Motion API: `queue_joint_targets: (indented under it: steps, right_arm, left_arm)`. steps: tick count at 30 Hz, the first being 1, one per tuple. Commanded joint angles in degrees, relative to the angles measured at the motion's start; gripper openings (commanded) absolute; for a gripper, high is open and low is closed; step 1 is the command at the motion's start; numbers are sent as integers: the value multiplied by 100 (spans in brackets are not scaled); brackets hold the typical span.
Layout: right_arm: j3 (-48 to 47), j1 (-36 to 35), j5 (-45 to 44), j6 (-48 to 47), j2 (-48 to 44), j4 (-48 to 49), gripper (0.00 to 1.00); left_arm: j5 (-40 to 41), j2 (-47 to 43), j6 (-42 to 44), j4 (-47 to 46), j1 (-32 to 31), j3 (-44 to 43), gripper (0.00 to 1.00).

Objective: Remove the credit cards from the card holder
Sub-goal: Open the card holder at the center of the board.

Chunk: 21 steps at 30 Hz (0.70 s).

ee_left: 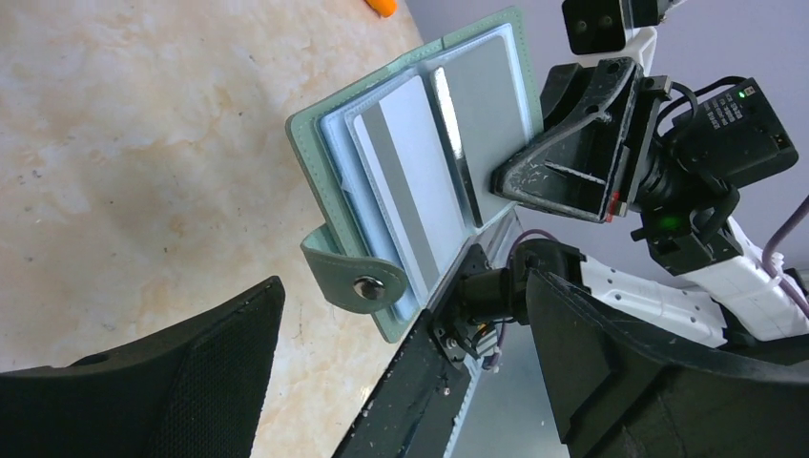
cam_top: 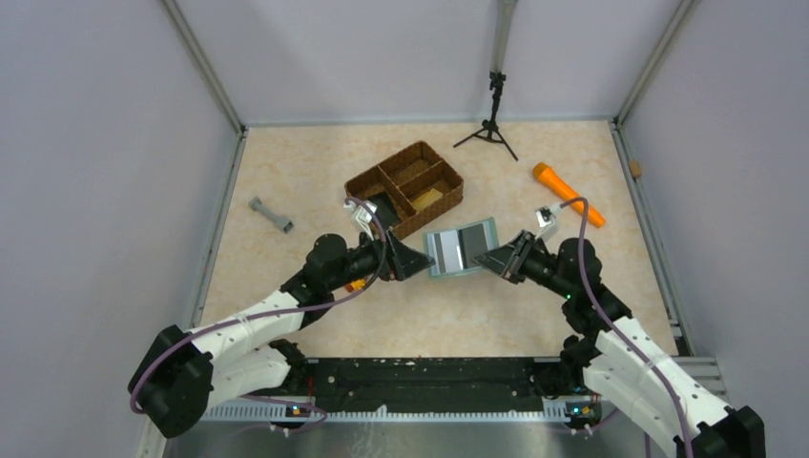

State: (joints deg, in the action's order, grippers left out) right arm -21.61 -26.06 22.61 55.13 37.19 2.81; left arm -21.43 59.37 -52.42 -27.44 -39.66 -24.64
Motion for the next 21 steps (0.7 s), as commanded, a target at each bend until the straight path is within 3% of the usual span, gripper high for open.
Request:
queue_joint_targets:
  steps: [1, 4, 7, 14, 21]
  right_arm:
    - [-228, 40, 289, 333, -220, 611, 0]
    - [-197, 40, 330, 432, -322, 684, 0]
    - [-195, 40, 364, 519, -373, 731, 0]
    - [-119, 40, 459, 718, -426, 944, 0]
    - [-98, 40, 533, 812, -437, 1031, 0]
  left_arm:
    - [-108, 2, -7, -402, 37, -115, 99]
    - [-133, 54, -45, -476, 37, -129, 98]
    - [-252, 157, -98, -635, 46, -164, 90]
    - [-587, 254, -345, -1343, 125, -74, 44]
    - [-592, 59, -294, -1342, 133, -45, 14]
